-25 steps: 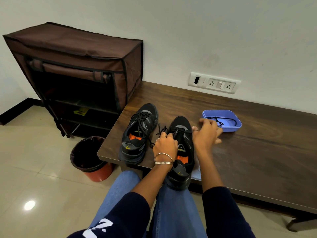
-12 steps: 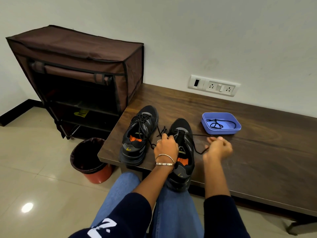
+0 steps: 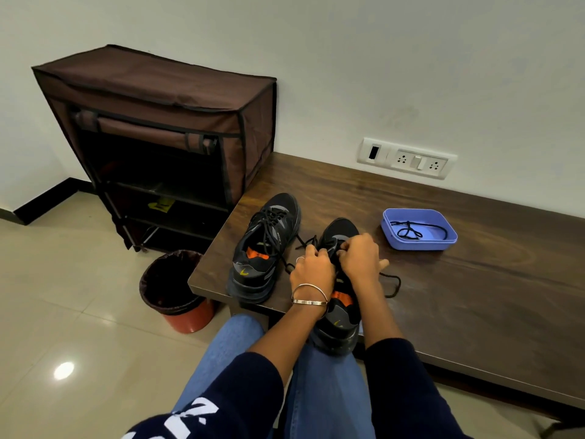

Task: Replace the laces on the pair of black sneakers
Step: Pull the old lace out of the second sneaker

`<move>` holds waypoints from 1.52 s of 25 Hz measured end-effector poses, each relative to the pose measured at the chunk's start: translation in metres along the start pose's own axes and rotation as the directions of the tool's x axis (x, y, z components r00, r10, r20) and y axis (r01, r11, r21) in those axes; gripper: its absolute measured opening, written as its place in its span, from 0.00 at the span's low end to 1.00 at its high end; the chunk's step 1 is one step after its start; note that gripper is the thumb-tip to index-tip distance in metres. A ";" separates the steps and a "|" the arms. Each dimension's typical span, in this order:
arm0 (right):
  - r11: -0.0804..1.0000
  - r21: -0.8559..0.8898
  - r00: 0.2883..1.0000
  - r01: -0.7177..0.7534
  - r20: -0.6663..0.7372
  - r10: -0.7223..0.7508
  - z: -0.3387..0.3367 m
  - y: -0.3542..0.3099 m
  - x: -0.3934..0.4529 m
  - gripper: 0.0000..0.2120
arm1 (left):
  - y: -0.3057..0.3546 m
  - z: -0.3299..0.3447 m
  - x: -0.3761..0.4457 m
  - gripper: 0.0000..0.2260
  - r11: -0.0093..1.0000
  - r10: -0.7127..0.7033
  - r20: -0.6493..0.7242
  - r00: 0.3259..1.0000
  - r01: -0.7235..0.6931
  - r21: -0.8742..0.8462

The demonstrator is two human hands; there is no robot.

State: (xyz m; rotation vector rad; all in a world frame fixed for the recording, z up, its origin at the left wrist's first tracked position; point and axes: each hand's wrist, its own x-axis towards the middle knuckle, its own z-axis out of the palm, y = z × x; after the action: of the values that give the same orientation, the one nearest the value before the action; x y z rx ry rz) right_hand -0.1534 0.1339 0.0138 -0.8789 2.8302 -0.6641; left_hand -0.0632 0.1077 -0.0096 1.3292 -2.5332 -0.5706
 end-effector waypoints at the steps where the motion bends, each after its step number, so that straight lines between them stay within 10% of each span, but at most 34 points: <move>1: 0.998 -0.055 1.000 -0.015 -0.023 0.014 0.006 -0.002 -0.004 0.05 | 0.000 0.001 0.001 0.12 1.000 0.000 0.003 1.000 0.000 0.009; 7: 0.963 0.263 0.977 -0.062 -0.179 0.112 0.008 0.004 -0.013 0.06 | 0.000 0.001 0.001 0.13 1.000 -0.009 0.016 1.000 0.009 0.004; 10: 0.408 0.874 0.834 -0.263 -0.006 0.551 -0.004 0.015 -0.015 0.06 | 0.000 0.000 0.000 0.15 1.000 -0.005 0.027 1.000 0.005 -0.018; 12: 0.130 0.956 0.705 -0.264 0.099 0.702 -0.012 0.027 -0.014 0.06 | 0.001 0.000 -0.001 0.15 1.000 -0.005 0.016 1.000 0.006 -0.021; 15: 0.615 0.712 0.676 -0.339 -0.270 0.686 -0.017 0.032 -0.016 0.09 | 0.001 0.001 -0.002 0.15 1.000 -0.003 0.001 1.000 0.003 -0.019; 17: 0.904 0.390 0.812 -0.173 -0.463 0.356 -0.016 0.025 -0.011 0.15 | 0.001 0.001 -0.001 0.14 1.000 -0.002 -0.002 1.000 0.002 -0.021; 19: 0.990 0.065 0.951 0.122 -0.293 -0.098 -0.009 0.014 0.001 0.14 | 0.000 0.003 -0.001 0.13 1.000 -0.003 0.000 1.000 0.003 -0.012; 22: 0.933 -0.217 0.957 0.286 0.020 -0.289 0.007 0.004 0.008 0.08 | 0.000 0.004 0.001 0.11 1.000 -0.003 0.006 1.000 0.003 0.003; 26: 0.982 -0.085 0.965 0.171 -0.186 -0.184 0.015 0.001 -0.003 0.07 | 0.001 0.001 0.002 0.12 1.000 -0.015 0.007 1.000 0.015 -0.008; 28: 0.968 0.249 0.954 0.037 -0.297 0.040 0.013 0.006 -0.007 0.07 | 0.000 0.002 0.000 0.13 1.000 -0.010 0.016 1.000 0.010 -0.012; 31: 0.388 0.915 0.824 -0.109 -0.135 0.550 0.003 0.012 -0.013 0.07 | 0.001 0.001 -0.001 0.15 1.000 -0.006 0.012 1.000 0.006 -0.010; 33: -0.024 0.992 0.693 -0.121 0.102 0.714 -0.001 0.028 -0.010 0.07 | 0.001 0.002 0.000 0.15 1.000 -0.005 0.007 1.000 0.005 -0.012; 38: 0.516 0.765 0.681 -0.385 -0.142 0.718 -0.005 0.050 -0.004 0.11 | 0.000 0.005 0.001 0.16 1.000 -0.004 -0.004 1.000 0.004 -0.011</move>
State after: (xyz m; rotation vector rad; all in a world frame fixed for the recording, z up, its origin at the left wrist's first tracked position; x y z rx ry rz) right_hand -0.1774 0.1751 -0.0037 0.4099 2.5252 -1.7891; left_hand -0.0655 0.1082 -0.0139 1.3310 -2.5205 -0.5817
